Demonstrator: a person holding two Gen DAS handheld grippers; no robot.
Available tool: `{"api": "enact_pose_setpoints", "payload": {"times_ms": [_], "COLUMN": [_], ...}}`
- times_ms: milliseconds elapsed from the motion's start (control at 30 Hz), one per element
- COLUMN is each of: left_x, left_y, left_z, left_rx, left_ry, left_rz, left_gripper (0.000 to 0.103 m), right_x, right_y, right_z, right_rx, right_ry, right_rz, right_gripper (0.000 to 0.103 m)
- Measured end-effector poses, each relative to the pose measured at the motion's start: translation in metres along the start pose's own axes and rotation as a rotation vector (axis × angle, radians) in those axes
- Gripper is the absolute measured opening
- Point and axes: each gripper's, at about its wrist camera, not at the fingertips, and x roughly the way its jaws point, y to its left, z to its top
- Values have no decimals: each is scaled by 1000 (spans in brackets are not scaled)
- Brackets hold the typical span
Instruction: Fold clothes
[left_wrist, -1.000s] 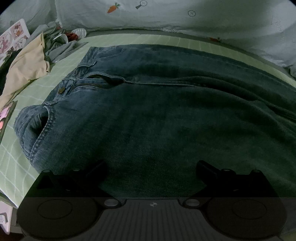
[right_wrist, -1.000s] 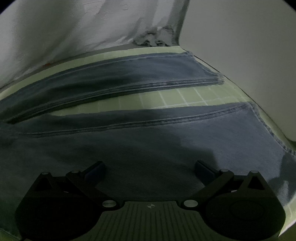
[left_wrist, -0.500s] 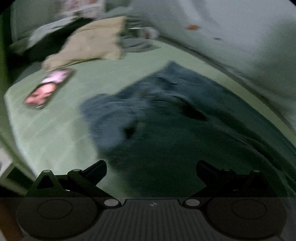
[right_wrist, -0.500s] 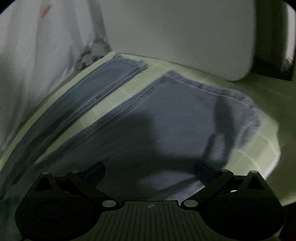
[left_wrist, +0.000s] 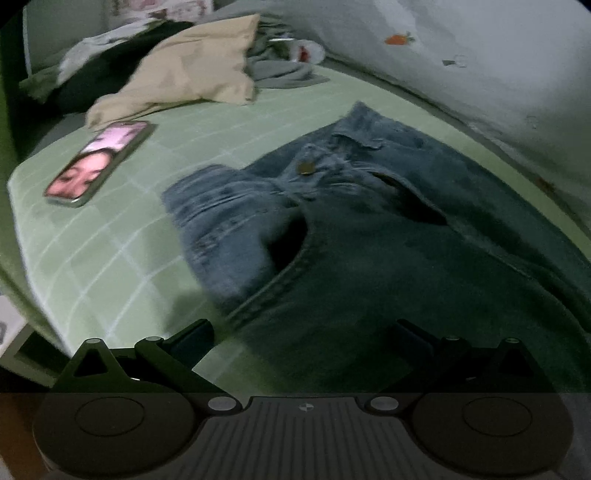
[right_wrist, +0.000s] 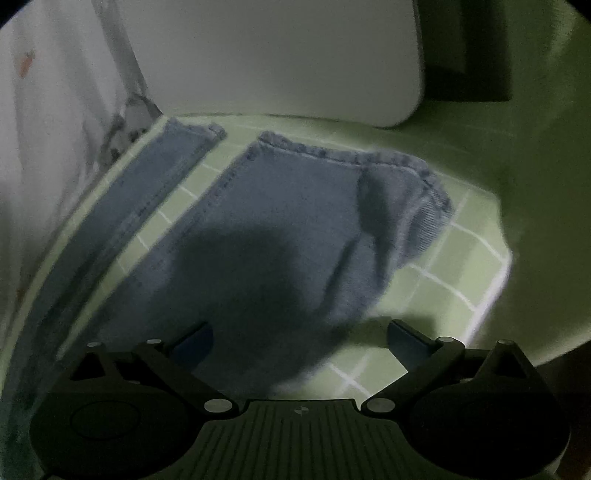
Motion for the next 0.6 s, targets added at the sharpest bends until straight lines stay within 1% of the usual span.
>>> {"api": "enact_pose_setpoints", "payload": {"times_ms": [100, 267, 333, 367, 400, 433, 467, 500, 533, 567, 600], "left_x": [6, 11, 11, 11, 10, 9, 7, 5, 4, 2, -1], "left_y": [-1, 0, -4, -5, -7, -11, -17, -22, -25, -27, -28], "left_z": [3, 6, 4, 3, 3, 1, -1, -1, 1, 3, 5], "left_rx": [-1, 8, -2, -7, -16, -17, 2, 18, 22, 23, 18], "left_ry": [-9, -25, -35, -41, -52, -74, -95, -108, -114, -121, -125], "left_rz": [1, -3, 22, 35, 48, 69, 83, 87, 106, 121, 126], "left_gripper": [103, 103, 101, 100, 95, 79, 70, 58, 48, 40, 33], "right_x": [1, 5, 3, 0, -2, -3, -4, -5, -5, -5, -4], "right_y": [7, 19, 21, 22, 23, 24, 25, 27, 28, 29, 28], "right_z": [0, -1, -3, -5, -6, -7, -8, -8, -9, -7, -4], "right_rx": [-17, -67, -74, -85, -93, -98, -102, -105, -108, -110, -91], "right_ry": [-3, -14, -28, -42, -53, -61, -69, -77, -86, -84, -79], "right_rz": [7, -31, -29, -18, -13, -14, -17, -23, -28, -30, -21], "right_gripper": [103, 103, 103, 101, 95, 92, 85, 81, 66, 30, 13]}}
